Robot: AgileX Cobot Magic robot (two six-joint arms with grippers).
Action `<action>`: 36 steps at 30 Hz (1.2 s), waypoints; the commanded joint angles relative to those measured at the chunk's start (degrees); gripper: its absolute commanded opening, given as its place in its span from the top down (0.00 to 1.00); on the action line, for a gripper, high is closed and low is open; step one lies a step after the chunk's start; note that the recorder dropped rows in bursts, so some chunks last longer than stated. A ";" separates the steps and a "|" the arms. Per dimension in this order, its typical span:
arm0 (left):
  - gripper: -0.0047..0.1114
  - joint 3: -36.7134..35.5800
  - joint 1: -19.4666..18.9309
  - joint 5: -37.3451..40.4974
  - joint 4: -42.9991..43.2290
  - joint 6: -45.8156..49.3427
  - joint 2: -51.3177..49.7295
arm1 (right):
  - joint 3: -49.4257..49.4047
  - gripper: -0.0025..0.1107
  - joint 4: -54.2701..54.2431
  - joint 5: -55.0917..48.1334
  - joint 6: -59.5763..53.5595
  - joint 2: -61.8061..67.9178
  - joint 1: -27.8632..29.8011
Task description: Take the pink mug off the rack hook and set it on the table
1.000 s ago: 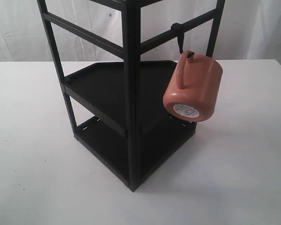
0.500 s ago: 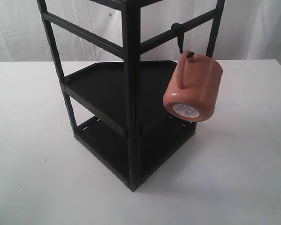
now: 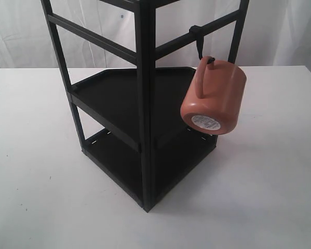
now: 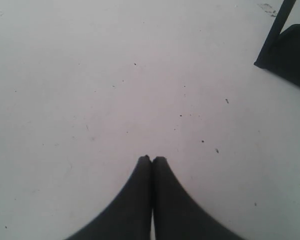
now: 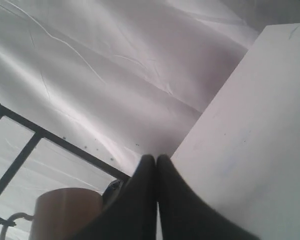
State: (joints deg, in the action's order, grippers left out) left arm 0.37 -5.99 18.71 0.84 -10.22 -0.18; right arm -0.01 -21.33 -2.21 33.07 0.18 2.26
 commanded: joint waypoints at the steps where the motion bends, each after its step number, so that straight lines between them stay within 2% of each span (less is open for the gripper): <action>1: 0.96 -0.37 0.40 0.32 -0.12 -0.01 0.18 | 0.01 0.98 -0.10 8.16 4.84 -0.18 0.11; 6: 0.96 -0.37 0.40 0.32 -0.12 -0.01 0.18 | 2.98 0.98 0.24 21.82 16.64 -0.18 0.11; 10: 0.96 -0.37 0.40 0.32 -0.12 -0.01 0.18 | 6.21 0.98 1.36 35.85 16.86 -0.18 0.11; 13: 0.96 -0.37 0.40 0.32 -0.12 -0.01 0.18 | 10.28 0.98 7.45 38.61 16.86 -0.18 0.11; 15: 0.96 -0.37 0.40 0.32 -0.12 -0.01 0.18 | 14.23 0.98 17.40 34.18 16.31 -0.18 0.11; 20: 0.96 -0.37 0.40 0.32 -0.12 -0.01 0.18 | 19.80 0.98 53.11 20.82 16.12 -0.18 0.11; 23: 0.96 -0.37 0.40 0.32 -0.12 -0.01 0.18 | 19.84 0.98 65.28 13.12 15.41 -0.18 0.11; 25: 0.96 -0.37 0.40 0.32 -0.12 -0.01 0.18 | 19.76 0.98 70.96 3.31 14.98 -0.18 0.11; 31: 0.96 -0.37 0.40 0.32 -0.12 -0.01 0.18 | 19.76 0.98 69.10 -31.39 13.42 4.46 0.11; 33: 0.96 -0.37 0.40 0.32 -0.12 -0.01 0.18 | 19.76 0.98 65.58 -36.23 4.66 7.34 -0.03; 36: 0.96 -0.37 0.40 0.32 -0.12 -0.01 0.18 | 20.16 0.98 59.69 -34.50 -6.85 10.68 -2.01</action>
State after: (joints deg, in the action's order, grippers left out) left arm 0.37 -5.99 18.71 0.84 -10.22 -0.18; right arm 19.70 43.91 -35.85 36.58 8.14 1.65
